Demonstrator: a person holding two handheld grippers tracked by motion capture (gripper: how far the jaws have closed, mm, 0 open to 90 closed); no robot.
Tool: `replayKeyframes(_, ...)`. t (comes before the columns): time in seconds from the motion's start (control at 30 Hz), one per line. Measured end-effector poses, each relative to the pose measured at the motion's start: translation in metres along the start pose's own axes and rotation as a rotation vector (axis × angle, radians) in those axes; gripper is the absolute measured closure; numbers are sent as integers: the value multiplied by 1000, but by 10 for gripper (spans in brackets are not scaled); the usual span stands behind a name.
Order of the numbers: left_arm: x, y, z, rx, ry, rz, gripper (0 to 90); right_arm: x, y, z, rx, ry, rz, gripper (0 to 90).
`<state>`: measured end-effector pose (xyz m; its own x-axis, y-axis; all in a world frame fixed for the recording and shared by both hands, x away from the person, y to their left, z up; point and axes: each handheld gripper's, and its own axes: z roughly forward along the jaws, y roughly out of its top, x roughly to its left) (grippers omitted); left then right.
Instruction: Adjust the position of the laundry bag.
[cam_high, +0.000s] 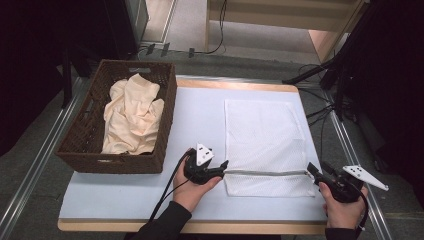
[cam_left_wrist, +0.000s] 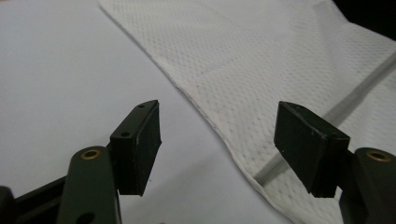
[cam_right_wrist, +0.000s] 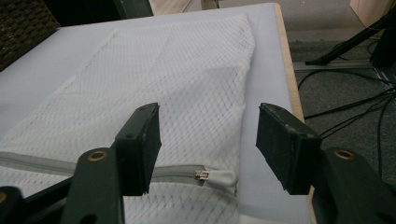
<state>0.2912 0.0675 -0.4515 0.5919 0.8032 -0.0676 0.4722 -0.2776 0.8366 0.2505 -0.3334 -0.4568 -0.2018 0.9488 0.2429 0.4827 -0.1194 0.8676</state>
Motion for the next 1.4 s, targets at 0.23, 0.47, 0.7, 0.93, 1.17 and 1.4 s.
replayKeyframes(0.23,7,8,31,48,14,-59,383,-11,-1,19,48,-42,47,494)
replayKeyframes(0.47,5,14,56,111,73,-46,399,-12,-6,31,101,-57,40,527)
replayKeyframes(0.7,5,15,68,139,75,-86,432,-9,-10,36,142,-91,19,507)
replayKeyframes(0.93,-2,17,74,162,82,-58,455,-6,-14,42,187,-110,-4,554)
replayKeyframes(1.17,-6,19,77,177,135,-27,571,-2,-15,46,234,-113,-41,599)
replayKeyframes(1.4,-14,22,81,193,146,47,884,11,-17,49,246,-163,-134,827)
